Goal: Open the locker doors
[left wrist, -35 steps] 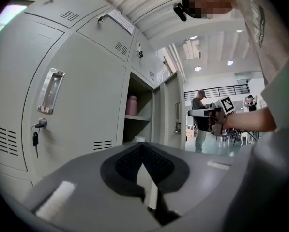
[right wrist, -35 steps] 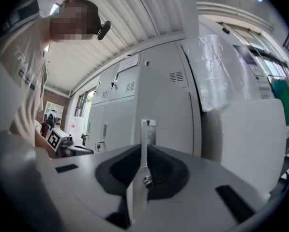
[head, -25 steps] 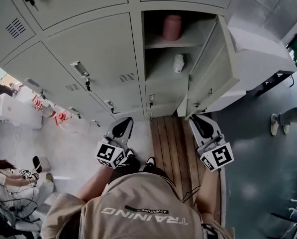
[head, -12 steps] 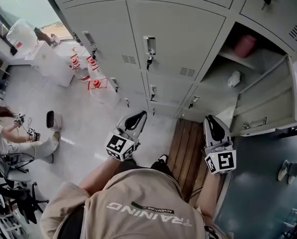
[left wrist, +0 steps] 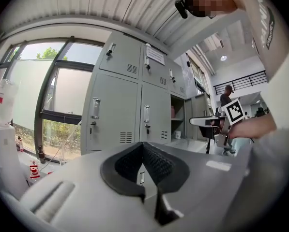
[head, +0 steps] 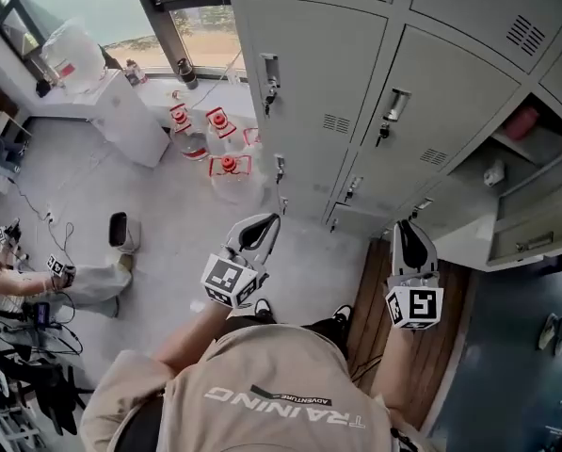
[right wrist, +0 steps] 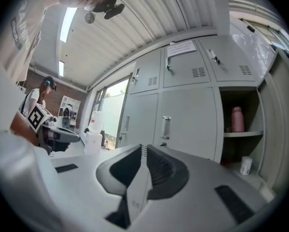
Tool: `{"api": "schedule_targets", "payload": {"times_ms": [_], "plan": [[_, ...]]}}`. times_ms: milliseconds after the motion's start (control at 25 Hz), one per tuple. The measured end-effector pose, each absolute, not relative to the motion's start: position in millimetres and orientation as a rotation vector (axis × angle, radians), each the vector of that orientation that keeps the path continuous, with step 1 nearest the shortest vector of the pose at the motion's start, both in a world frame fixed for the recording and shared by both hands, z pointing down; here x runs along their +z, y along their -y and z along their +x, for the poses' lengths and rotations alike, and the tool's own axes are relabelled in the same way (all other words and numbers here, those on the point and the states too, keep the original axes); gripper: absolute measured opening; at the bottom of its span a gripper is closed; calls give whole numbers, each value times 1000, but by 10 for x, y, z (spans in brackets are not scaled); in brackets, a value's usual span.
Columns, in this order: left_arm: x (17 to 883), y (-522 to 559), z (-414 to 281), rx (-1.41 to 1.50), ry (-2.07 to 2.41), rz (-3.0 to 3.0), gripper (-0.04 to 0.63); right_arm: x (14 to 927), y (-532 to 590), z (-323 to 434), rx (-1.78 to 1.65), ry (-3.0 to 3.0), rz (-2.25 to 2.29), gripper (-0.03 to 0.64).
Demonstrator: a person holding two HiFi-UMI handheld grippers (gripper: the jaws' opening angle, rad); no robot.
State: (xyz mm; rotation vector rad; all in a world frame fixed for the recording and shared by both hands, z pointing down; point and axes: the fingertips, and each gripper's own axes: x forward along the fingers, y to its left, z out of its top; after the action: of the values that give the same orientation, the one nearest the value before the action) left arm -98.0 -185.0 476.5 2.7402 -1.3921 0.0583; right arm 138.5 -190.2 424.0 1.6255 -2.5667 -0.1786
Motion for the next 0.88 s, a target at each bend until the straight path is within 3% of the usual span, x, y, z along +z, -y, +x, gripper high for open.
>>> {"api": "schedule_targets", "payload": {"times_ms": [440,880], "plan": [[4740,1820,-2018,-12,1306,2763,8,4370,1620,192,-138,2498,1644,38],[4735,2003,-2205,-17,1340,2754,8,4603,1988,-238,-55,2587,1542,38]]}}
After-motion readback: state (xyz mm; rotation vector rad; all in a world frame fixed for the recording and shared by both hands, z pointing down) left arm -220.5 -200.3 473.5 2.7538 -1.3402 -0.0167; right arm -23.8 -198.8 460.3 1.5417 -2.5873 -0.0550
